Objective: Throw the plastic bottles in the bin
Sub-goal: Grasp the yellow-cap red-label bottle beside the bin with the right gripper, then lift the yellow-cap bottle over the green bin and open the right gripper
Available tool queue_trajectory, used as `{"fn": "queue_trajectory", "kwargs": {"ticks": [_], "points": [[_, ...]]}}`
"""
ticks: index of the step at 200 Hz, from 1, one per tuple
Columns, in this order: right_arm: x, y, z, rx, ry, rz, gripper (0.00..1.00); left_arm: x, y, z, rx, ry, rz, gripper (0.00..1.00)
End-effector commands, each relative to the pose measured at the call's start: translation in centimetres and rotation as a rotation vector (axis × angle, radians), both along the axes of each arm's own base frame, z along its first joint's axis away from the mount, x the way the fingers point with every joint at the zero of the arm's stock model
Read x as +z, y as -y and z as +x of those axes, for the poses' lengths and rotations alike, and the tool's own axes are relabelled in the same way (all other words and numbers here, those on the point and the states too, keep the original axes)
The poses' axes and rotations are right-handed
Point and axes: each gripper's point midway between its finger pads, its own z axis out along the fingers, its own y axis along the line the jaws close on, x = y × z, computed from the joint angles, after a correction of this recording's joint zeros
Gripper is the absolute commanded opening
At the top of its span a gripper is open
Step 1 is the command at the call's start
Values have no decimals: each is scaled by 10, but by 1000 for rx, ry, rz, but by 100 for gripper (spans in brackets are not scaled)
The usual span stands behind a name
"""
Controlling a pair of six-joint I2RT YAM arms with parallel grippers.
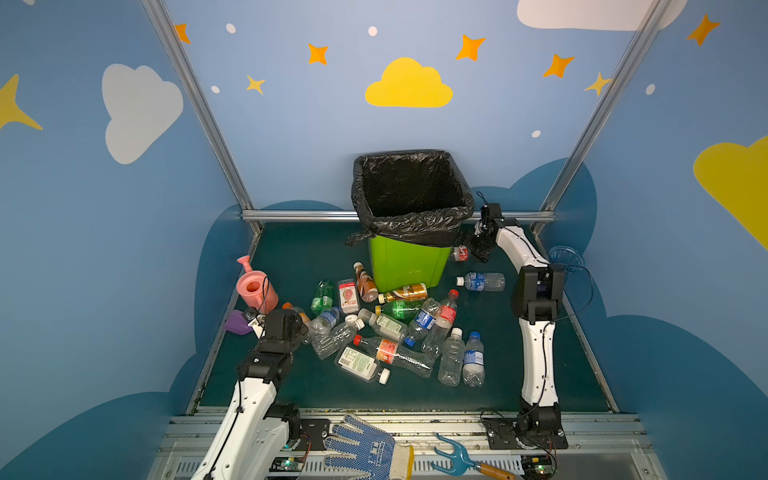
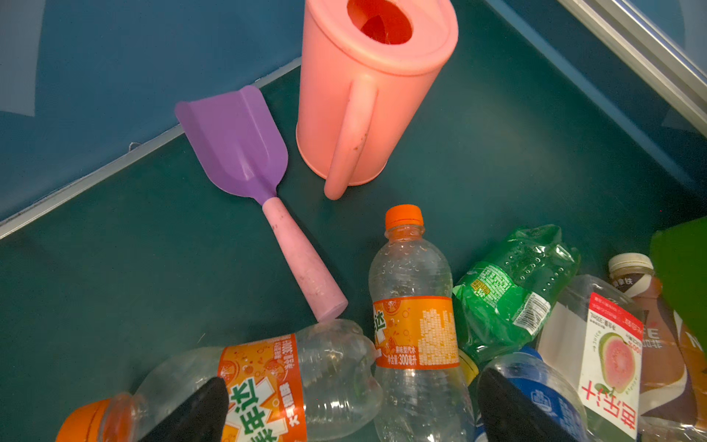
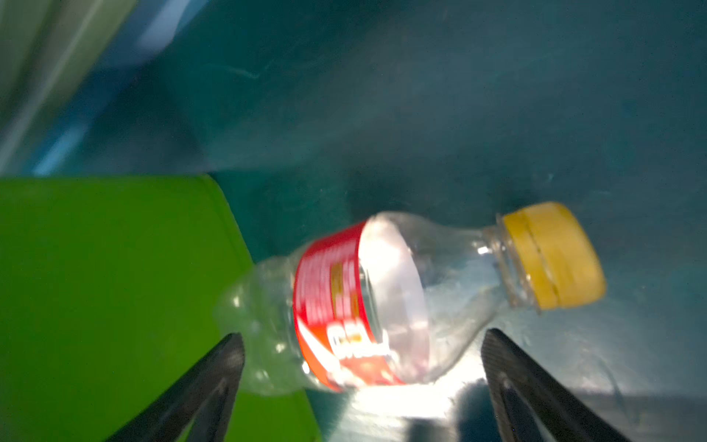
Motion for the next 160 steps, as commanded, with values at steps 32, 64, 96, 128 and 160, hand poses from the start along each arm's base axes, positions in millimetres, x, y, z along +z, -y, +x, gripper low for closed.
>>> {"fn": "queue_trajectory", "kwargs": {"ticks": [32, 64, 96, 128, 160], "points": [[-23, 1, 14, -145, -61, 84, 94, -2, -5, -7, 23, -1, 16, 100], [-36, -11, 5, -109, -99, 67, 88, -1, -5, -7, 25, 1, 16, 100], [-41, -10, -2, -109, -119, 71, 73, -1, -5, -7, 24, 5, 15, 100], [-15, -10, 6, -130, -52, 118, 61, -2, -4, -7, 22, 5, 13, 100], [32, -18, 17, -119, 45, 205, 52, -2, -6, -10, 37, 5, 11, 100]]}}
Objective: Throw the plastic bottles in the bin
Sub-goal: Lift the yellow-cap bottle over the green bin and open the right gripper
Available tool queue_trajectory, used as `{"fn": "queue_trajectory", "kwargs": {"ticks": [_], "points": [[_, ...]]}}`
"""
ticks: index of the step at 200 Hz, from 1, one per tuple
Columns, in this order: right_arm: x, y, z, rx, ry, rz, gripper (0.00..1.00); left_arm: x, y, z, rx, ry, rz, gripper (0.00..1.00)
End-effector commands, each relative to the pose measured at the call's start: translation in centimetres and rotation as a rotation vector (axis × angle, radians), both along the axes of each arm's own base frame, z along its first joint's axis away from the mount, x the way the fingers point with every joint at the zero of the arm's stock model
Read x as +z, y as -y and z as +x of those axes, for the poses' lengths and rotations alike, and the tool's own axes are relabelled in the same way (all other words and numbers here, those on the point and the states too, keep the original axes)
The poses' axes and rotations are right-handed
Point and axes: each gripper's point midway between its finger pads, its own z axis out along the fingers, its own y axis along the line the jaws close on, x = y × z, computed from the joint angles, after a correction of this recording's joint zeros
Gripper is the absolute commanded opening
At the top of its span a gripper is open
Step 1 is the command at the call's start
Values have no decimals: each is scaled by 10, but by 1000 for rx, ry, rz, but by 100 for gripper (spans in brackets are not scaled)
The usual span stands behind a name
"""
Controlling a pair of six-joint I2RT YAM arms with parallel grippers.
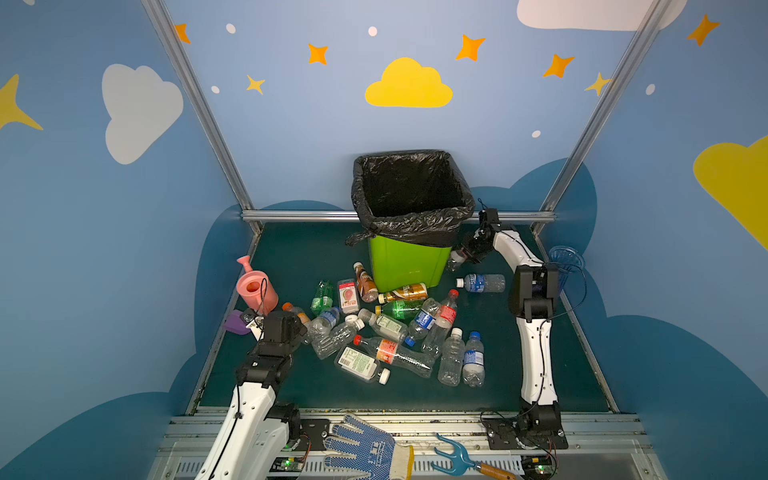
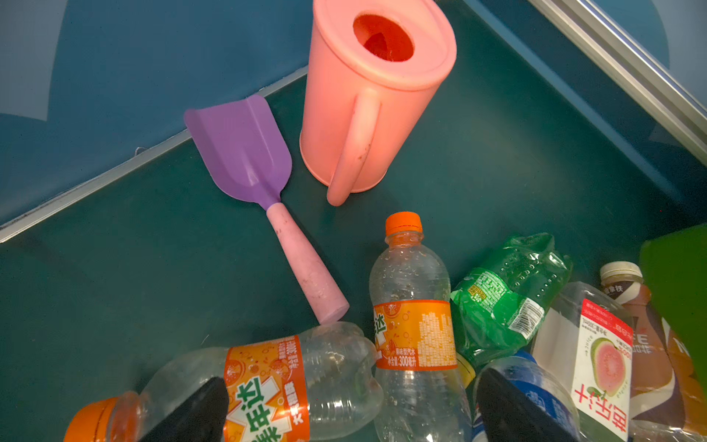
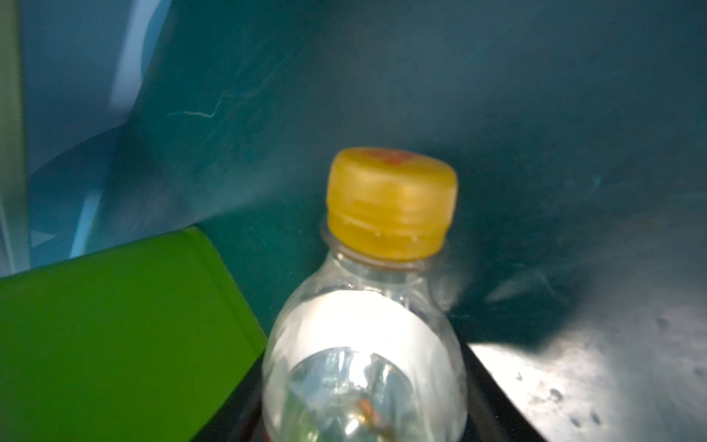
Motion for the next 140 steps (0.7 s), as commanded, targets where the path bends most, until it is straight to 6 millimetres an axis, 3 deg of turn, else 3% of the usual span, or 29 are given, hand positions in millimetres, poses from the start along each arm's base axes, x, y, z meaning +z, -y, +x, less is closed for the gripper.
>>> {"fn": "queue_trajectory", "kwargs": {"ticks": [1, 30, 45, 70, 92, 112, 140], "points": [[59, -7, 8, 0, 113, 76, 52, -6, -4, -7, 24, -18, 8, 100], [122, -2, 13, -8, 248, 132, 48, -1, -7, -11, 40, -3, 19, 100], [167, 3, 10, -2, 340, 145, 48, 1, -9, -12, 47, 5, 26, 100], [253, 28, -8, -11, 508, 123, 49, 6, -11, -11, 54, 16, 37, 100], [330, 71, -39, -85, 676, 80, 49, 9, -12, -9, 56, 21, 43, 100], [402, 114, -80, -193, 865, 40, 50, 9, -12, -7, 55, 20, 43, 100], [483, 132, -136, -257, 1101, 5, 52, 7, -9, -2, 44, 10, 34, 100]]}}
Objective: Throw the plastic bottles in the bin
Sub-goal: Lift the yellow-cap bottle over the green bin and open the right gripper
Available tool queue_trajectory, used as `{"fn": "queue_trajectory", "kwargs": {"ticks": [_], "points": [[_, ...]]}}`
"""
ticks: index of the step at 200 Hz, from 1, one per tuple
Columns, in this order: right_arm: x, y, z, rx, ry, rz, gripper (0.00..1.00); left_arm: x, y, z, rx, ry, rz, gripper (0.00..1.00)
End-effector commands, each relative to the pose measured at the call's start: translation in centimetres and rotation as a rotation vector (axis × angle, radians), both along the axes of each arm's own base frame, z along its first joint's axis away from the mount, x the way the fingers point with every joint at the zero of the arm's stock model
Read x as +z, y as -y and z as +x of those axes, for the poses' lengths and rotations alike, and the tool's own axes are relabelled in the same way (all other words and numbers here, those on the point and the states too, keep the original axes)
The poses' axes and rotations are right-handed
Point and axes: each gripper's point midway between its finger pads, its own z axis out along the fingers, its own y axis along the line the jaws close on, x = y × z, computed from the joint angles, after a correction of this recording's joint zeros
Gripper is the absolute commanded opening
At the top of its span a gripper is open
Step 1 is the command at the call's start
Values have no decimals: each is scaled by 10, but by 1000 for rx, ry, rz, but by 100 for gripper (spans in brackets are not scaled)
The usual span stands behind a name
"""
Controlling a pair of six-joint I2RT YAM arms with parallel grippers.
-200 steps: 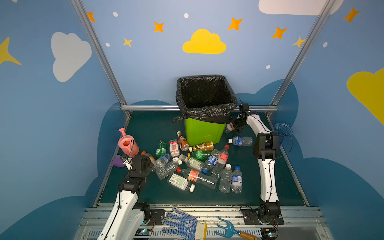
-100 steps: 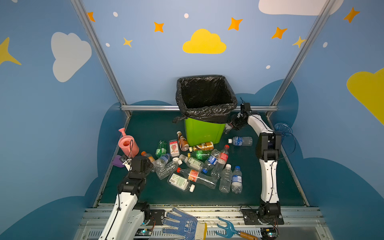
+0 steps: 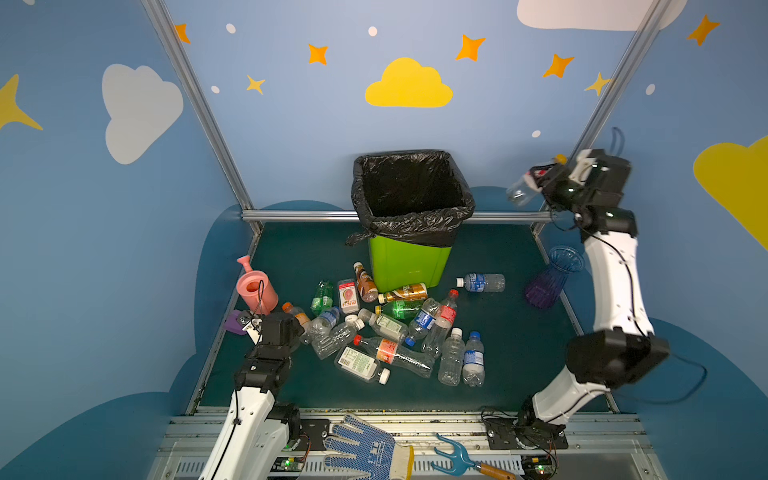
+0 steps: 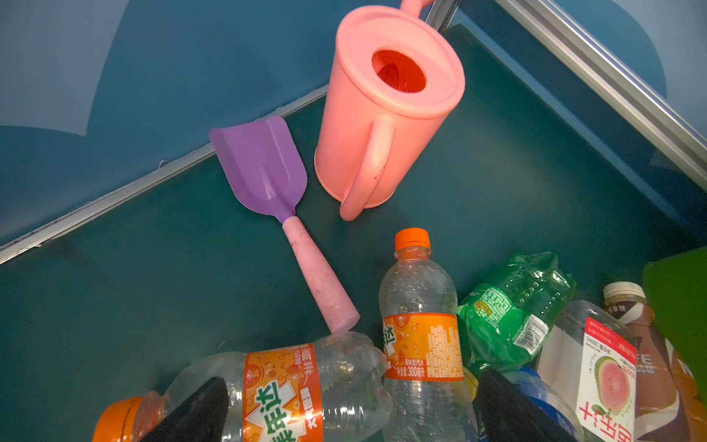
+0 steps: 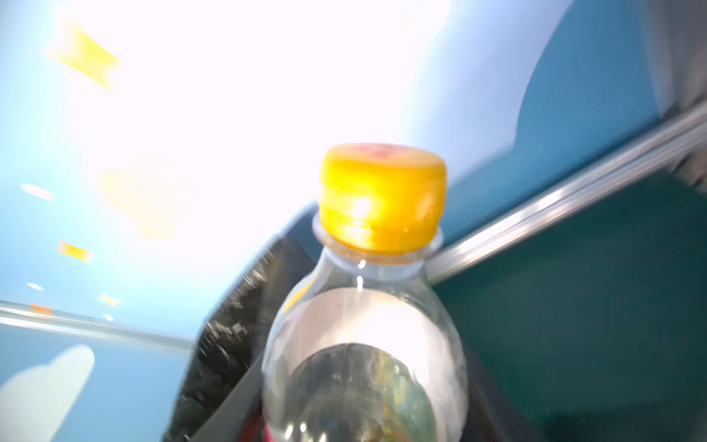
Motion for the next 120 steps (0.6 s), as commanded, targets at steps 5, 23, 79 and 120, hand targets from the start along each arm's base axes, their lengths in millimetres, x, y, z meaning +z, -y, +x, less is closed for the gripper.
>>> {"fn": "queue_trajectory", "kwargs": {"ticks": [5, 23, 79, 120], "points": [[63, 5, -37, -57, 209, -31, 53, 3, -1, 4, 5, -2, 5, 100], [89, 5, -55, -76, 291, -15, 54, 5, 0, 6, 0, -2, 1, 100], [62, -171, -4, 415, 239, -78, 61, 5, 2, 3, -5, 13, -17, 100], [64, -224, -19, 536, 215, -246, 87, 12, 3, 0, -15, 19, -10, 100]]}}
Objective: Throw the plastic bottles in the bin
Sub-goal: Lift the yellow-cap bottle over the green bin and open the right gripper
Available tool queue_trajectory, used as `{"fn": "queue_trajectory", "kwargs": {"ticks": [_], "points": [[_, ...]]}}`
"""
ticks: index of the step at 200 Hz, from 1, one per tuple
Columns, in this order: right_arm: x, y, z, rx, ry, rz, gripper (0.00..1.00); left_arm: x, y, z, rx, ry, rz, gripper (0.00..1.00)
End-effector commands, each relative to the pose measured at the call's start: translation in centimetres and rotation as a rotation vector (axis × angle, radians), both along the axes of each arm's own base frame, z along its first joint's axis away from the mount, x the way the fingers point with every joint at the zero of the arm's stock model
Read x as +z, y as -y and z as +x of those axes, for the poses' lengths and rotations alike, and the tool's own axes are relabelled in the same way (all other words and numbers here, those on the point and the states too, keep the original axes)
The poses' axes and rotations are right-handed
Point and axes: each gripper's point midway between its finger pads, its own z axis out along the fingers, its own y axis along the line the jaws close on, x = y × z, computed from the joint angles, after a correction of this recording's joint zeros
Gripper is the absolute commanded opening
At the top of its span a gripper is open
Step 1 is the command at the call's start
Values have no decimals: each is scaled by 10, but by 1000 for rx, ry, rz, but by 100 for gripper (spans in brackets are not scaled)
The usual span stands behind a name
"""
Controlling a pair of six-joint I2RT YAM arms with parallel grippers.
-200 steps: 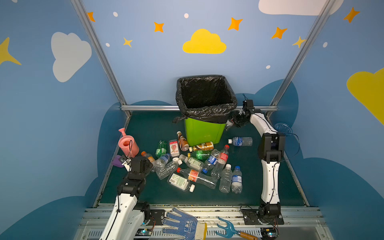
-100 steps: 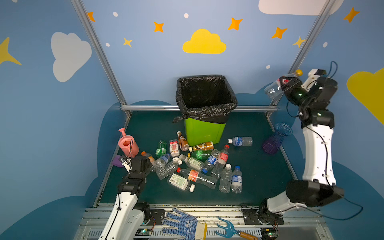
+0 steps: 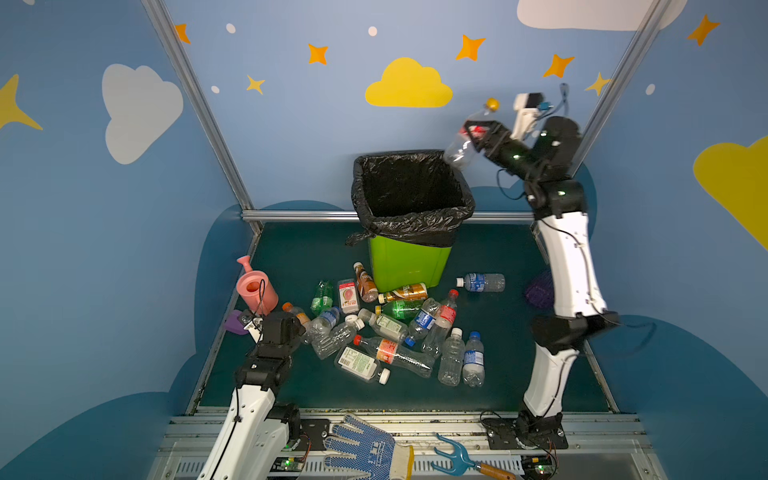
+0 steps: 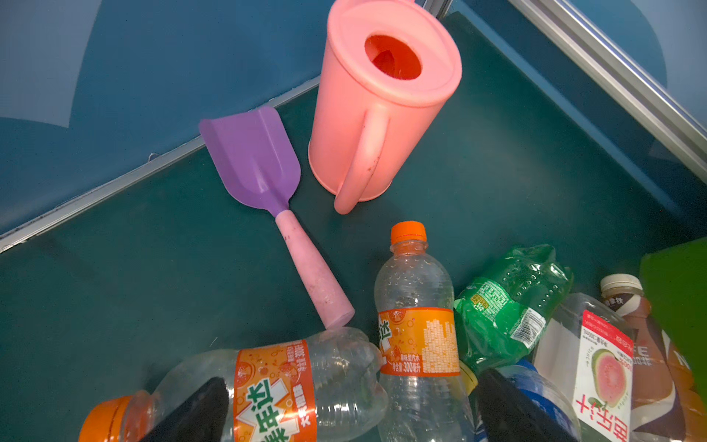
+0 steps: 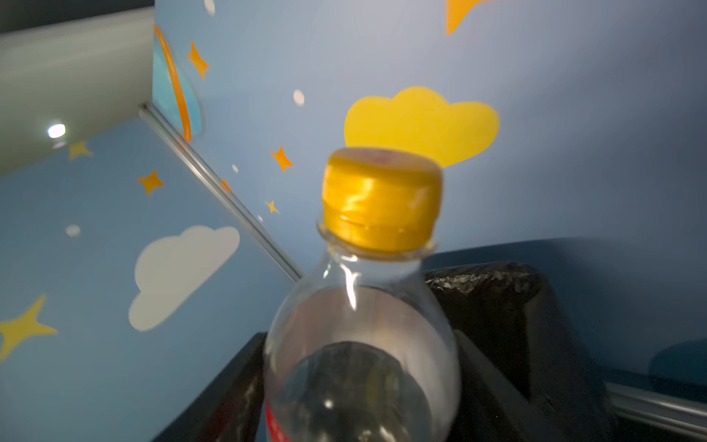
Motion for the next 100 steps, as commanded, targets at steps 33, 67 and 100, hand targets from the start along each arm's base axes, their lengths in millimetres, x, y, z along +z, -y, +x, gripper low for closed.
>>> {"fn": "queue_trajectory", "kwargs": {"ticks": [33, 67, 100], "points": [[48, 42, -86, -117, 108, -100, 94, 7, -2, -5, 3, 20, 7, 100], [41, 102, -125, -337, 141, -9, 96, 0, 0, -5, -4, 9, -4, 100], [-67, 170, -127, -565, -166, 61, 97, -1, 1, -3, -12, 6, 1, 100]]}}
